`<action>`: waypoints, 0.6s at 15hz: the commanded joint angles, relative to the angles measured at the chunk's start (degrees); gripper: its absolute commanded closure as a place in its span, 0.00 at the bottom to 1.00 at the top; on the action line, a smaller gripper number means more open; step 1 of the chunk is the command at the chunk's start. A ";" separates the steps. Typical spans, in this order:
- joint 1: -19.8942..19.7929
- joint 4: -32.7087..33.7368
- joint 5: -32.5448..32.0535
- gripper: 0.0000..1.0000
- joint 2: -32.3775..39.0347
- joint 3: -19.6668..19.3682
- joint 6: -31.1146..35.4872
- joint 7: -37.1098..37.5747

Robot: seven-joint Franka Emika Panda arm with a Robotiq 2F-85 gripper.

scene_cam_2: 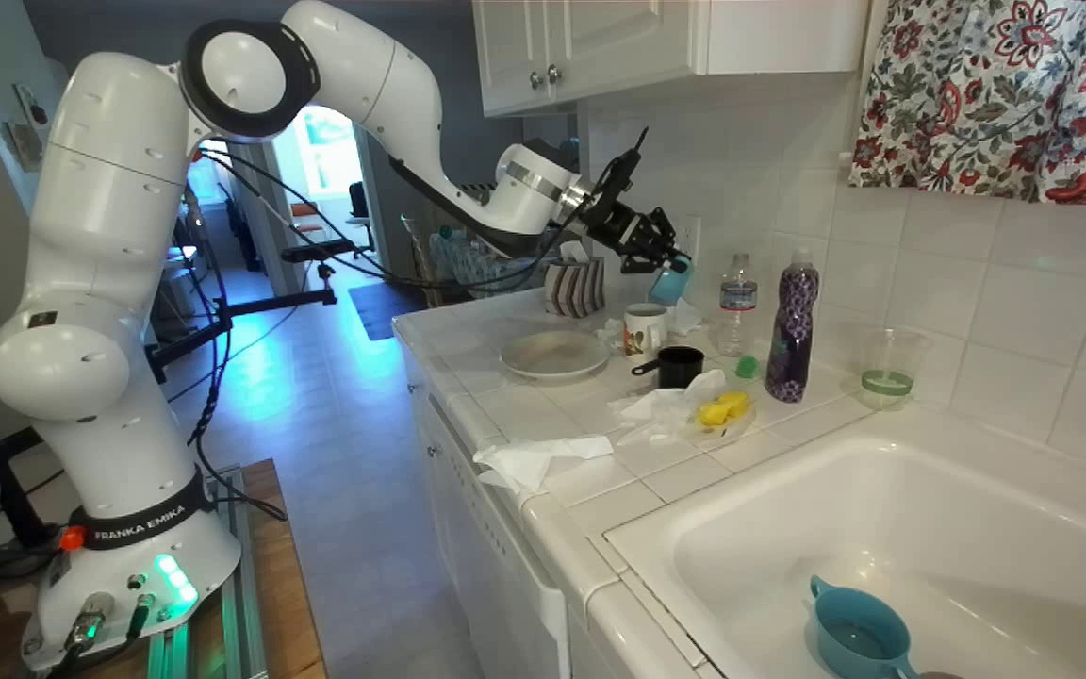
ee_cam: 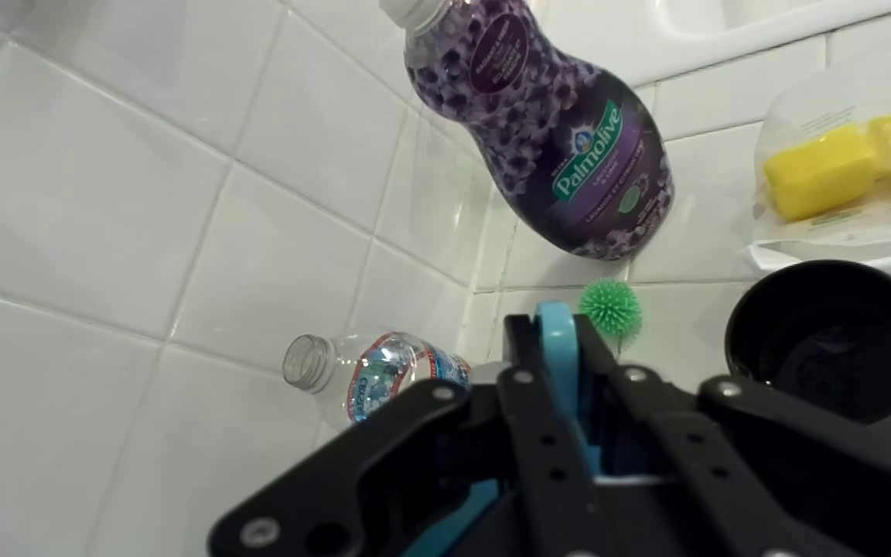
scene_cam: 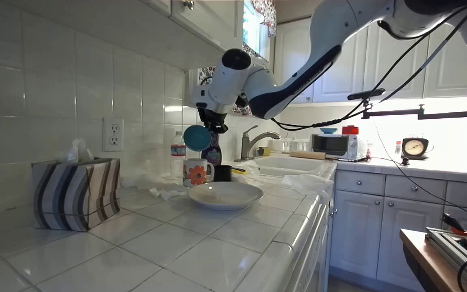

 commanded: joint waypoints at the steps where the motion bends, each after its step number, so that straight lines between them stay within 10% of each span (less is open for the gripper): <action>1: 0.38 -1.97 -2.99 0.97 -2.07 0.98 -3.15 1.24; 9: 1.23 -0.80 -4.14 0.97 -1.13 2.17 -8.86 0.05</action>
